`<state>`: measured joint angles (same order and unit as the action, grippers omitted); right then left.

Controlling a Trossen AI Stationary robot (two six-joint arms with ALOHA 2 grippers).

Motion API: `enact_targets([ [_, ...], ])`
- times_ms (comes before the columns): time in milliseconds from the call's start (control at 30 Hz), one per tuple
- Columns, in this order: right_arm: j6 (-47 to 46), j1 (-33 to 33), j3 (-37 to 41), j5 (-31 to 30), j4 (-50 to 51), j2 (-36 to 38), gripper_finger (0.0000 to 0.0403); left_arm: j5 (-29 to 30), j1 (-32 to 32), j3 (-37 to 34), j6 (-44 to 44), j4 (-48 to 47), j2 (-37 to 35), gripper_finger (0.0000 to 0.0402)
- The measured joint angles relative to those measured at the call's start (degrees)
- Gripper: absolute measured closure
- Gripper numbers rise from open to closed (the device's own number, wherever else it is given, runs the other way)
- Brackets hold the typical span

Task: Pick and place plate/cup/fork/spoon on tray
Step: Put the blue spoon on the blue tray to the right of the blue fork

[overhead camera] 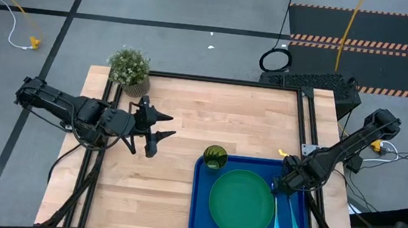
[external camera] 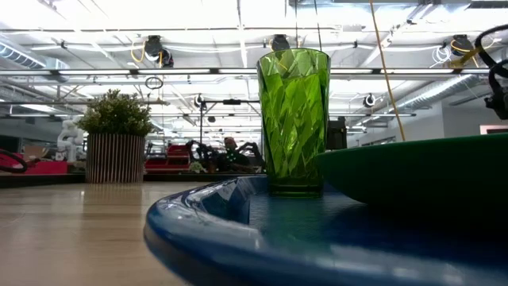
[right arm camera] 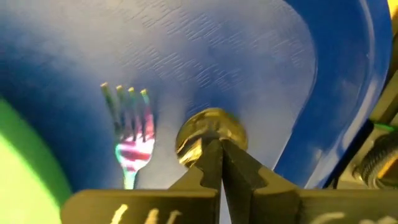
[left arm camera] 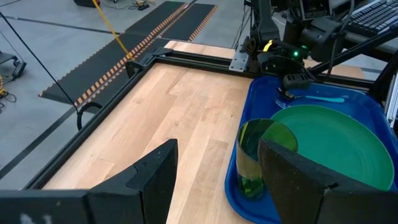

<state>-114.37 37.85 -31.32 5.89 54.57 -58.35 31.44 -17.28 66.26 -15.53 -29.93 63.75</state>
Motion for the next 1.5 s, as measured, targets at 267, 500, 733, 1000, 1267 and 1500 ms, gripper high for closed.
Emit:
enact_targets([
  [267, 1.27, 1.17, -5.19, 0.32, 1.87, -0.14, 0.0403, -0.02, 0.00, 0.00, -0.11, 0.02, 0.00, 0.0176],
  [500, -3.06, 5.91, -7.83, 6.39, -0.67, -3.69, 0.0403, 0.00, 0.00, 0.01, -1.46, 0.02, 0.00, 0.0176],
  [733, -4.91, 10.17, -7.88, 10.77, -6.88, -10.48, 0.0403, 0.05, 0.00, -0.01, -1.18, 0.02, 0.01, 0.0176],
  [1000, -3.83, 12.59, -7.88, 12.43, -9.22, -15.25, 0.0403, 0.09, 0.00, -0.01, 0.25, 0.02, 0.02, 0.0176],
  [1267, -3.68, 13.99, -7.88, 12.54, -11.39, -19.51, 0.0403, 0.11, 0.00, -0.01, 0.18, 0.02, 0.02, 0.0176],
  [1500, -3.45, 14.01, -7.94, 12.61, -14.18, -22.30, 0.0403, 0.12, 0.00, -0.01, 0.73, 0.00, 0.02, 0.0176],
])
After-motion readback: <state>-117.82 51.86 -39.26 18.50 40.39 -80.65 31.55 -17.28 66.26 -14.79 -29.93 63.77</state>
